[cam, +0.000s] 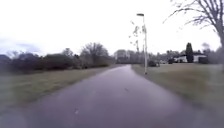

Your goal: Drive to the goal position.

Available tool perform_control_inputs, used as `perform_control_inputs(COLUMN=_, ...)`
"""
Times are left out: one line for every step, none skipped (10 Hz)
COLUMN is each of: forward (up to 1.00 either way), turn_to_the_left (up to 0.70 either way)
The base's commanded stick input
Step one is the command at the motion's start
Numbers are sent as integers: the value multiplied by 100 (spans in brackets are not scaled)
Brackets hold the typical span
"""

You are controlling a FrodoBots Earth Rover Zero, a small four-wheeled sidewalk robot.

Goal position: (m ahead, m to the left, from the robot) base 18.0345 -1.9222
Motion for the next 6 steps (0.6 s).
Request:
perform_control_inputs(forward=100, turn_to_the_left=0)
perform_control_inputs(forward=100, turn_to_the_left=0)
perform_control_inputs(forward=100, turn_to_the_left=0)
perform_control_inputs(forward=100, turn_to_the_left=0)
perform_control_inputs(forward=100, turn_to_the_left=0)
perform_control_inputs(forward=100, turn_to_the_left=0)
